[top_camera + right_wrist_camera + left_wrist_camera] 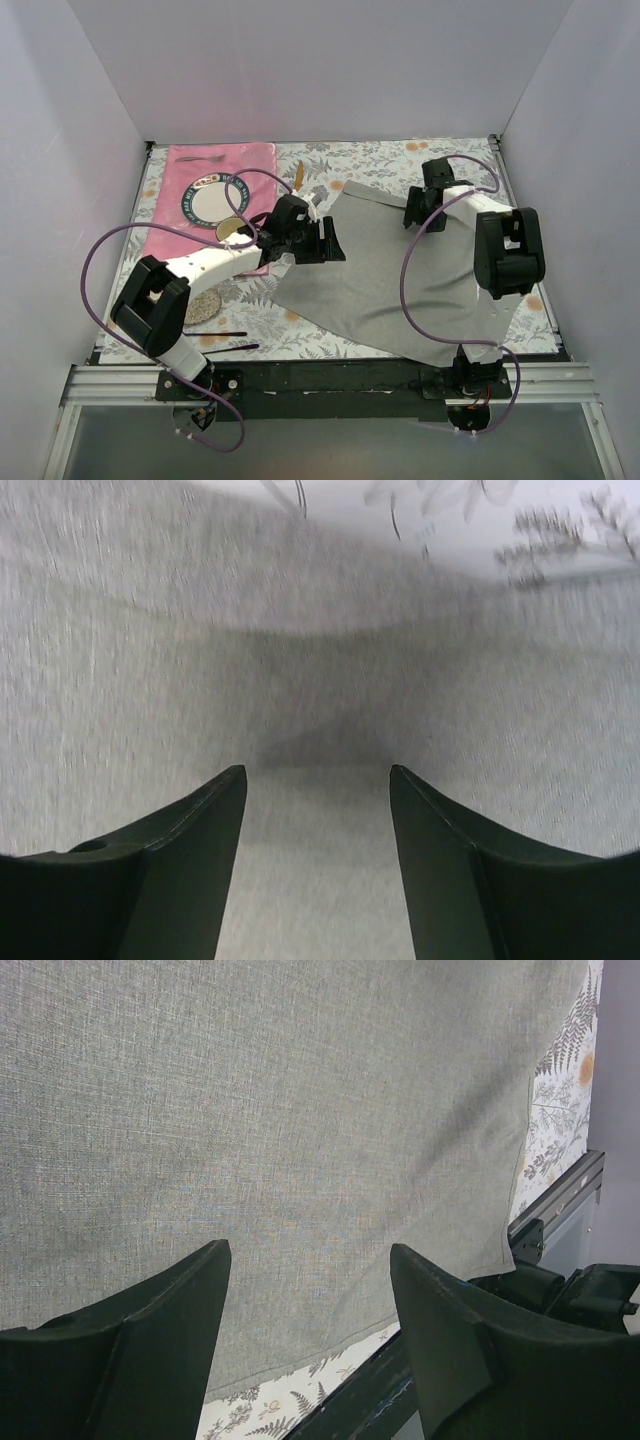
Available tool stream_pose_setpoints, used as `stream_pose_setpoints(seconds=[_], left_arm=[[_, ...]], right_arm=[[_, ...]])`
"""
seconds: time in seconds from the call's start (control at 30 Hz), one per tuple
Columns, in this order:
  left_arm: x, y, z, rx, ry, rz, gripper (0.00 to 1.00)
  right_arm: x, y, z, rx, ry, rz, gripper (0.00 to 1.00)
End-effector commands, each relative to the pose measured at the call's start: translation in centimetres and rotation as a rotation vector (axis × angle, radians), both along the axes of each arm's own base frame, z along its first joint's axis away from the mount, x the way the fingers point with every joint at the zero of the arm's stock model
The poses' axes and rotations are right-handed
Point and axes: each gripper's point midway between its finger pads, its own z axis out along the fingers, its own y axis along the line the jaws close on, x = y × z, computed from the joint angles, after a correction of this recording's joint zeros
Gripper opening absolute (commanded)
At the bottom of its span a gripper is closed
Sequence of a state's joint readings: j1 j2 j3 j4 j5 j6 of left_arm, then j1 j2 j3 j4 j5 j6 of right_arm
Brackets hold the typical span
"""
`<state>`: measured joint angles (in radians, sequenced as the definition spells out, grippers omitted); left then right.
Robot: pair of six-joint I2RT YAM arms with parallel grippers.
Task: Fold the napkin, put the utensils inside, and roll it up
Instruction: Flatten the napkin out
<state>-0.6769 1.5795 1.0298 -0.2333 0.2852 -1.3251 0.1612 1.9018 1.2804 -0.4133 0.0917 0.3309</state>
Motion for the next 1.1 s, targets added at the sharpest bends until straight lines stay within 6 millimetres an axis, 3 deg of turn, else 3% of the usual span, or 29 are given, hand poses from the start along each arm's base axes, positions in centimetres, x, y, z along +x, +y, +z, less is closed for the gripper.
stream_pose_setpoints(seconds=[0.0,0.17,0.27,0.33,0.4,0.43,0.5,0.57,0.6,0.63,0.67,0.77,0.9,1.03,1.07], left_arm=[[-0.1,-0.4,0.5,-0.035,-0.024,-0.021,0.64],[1.0,-0.5,-0.9,0.010,-0.008,0.009,0.65],[1.8,0.0,-2.2,0.037,0.002,0.077,0.65],[2.1,0.2,-2.4,0.040,0.000,0.096,0.65],[2.6,0.2,-2.3,0.043,-0.017,0.103,0.66],[2.8,0.2,-2.2,0.047,-0.022,0.102,0.66],[3.3,0.2,-2.1,0.055,-0.022,0.107,0.67],[3.6,0.4,-1.8,0.054,-0.026,0.112,0.67],[3.8,0.4,-1.6,0.053,-0.028,0.116,0.67],[4.0,0.3,-1.2,0.045,-0.033,0.118,0.67],[4.1,0.3,-1.1,0.043,-0.031,0.120,0.67],[4.3,0.2,-0.5,0.034,-0.027,0.125,0.67],[5.4,0.9,-0.2,0.027,-0.039,0.162,0.68],[5.2,-0.3,-2.7,0.013,0.025,0.107,0.60],[5.3,-0.3,-3.2,0.019,0.039,0.106,0.53]], right_arm=[[4.8,0.4,1.1,-0.026,-0.103,0.018,0.67],[7.0,0.2,-0.7,-0.056,-0.077,0.029,0.67],[9.0,1.2,-1.2,-0.030,-0.101,0.055,0.67],[10.9,2.1,-1.7,-0.003,-0.103,0.076,0.67],[11.5,2.5,-2.4,0.010,-0.059,0.085,0.67],[13.5,3.0,-2.0,0.022,-0.088,0.090,0.67],[14.1,2.9,-1.7,0.018,-0.071,0.086,0.68],[15.2,2.6,-0.4,0.007,-0.097,0.078,0.69],[15.9,2.2,0.3,-0.014,-0.141,0.071,0.75],[16.6,2.1,2.1,-0.025,-0.202,0.093,0.78],[16.6,1.9,1.9,-0.028,-0.213,0.101,0.80],[18.0,1.8,4.0,-0.002,-0.274,0.104,0.82],[16.7,5.6,4.6,0.102,-0.260,0.161,0.79],[15.2,8.3,4.9,0.172,-0.273,0.158,0.70],[15.2,8.9,5.4,0.206,-0.289,0.143,0.66]])
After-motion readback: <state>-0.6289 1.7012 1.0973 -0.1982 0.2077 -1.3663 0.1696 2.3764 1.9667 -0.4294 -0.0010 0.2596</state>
